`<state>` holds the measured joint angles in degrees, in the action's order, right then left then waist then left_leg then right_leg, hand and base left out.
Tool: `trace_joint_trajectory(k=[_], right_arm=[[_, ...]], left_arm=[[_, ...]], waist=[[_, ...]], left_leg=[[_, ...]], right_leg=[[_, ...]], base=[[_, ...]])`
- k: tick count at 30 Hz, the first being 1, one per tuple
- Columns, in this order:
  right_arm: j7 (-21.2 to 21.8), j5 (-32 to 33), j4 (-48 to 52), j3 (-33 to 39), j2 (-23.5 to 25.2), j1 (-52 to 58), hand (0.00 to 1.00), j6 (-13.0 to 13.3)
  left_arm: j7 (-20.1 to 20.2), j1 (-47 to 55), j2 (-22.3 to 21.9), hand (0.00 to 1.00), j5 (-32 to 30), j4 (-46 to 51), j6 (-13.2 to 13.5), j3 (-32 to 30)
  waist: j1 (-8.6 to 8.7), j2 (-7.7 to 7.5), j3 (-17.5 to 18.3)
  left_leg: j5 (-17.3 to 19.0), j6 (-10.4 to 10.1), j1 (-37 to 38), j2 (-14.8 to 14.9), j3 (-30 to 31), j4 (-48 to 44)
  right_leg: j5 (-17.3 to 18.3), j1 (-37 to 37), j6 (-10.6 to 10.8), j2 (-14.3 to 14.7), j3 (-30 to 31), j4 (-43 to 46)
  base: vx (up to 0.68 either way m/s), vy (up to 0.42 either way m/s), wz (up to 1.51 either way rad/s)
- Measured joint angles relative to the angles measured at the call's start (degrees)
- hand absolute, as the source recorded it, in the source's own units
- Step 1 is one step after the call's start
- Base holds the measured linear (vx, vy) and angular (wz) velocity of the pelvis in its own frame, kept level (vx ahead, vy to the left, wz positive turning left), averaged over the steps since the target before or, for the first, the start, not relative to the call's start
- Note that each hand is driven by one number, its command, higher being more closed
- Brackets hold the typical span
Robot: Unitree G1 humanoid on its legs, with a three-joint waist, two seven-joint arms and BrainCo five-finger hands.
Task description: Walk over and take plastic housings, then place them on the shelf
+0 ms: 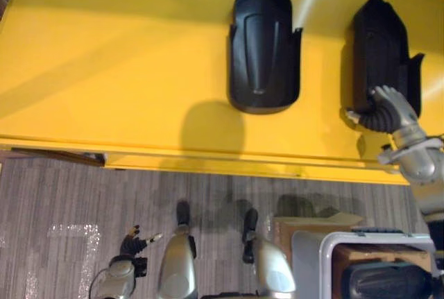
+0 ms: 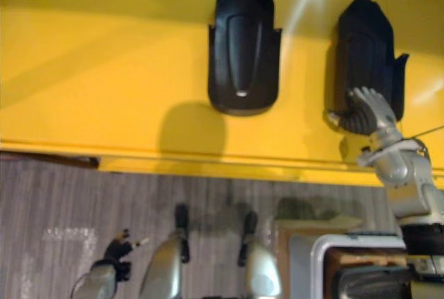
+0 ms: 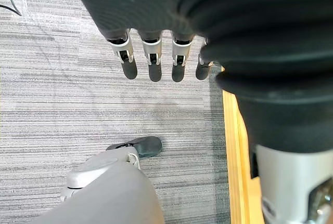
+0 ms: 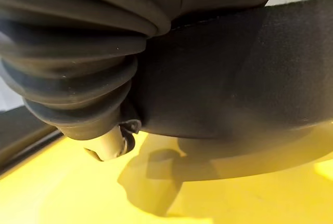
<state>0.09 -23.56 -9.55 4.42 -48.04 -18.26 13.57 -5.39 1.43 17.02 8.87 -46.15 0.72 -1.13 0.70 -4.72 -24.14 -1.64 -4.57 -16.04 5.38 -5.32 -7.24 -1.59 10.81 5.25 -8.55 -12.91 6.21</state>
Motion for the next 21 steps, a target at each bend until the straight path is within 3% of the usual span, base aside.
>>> trace_joint_trajectory(k=[9,21], right_arm=[[0.0,-2.1,-0.1,0.0,0.2,0.0,1.00,-0.6],[-1.4,-5.5,-2.5,0.0,0.2,-0.7,1.00,-2.6]], left_arm=[[-0.1,0.0,0.0,0.00,0.0,0.0,0.0,-0.1],[-0.2,0.0,0.0,0.00,0.1,0.0,-0.4,-0.5]], waist=[[-0.01,-0.45,-0.2],[-0.19,-2.37,-0.7]], left_leg=[[0.0,0.0,0.0,0.0,0.0,0.4],[0.0,0.0,-0.1,0.0,0.1,0.6]], right_leg=[[0.0,0.1,0.0,0.0,0.0,0.0],[0.3,0.2,0.0,0.0,-0.2,0.1]], base=[[0.00,0.000,0.00],[0.00,0.000,0.00]])
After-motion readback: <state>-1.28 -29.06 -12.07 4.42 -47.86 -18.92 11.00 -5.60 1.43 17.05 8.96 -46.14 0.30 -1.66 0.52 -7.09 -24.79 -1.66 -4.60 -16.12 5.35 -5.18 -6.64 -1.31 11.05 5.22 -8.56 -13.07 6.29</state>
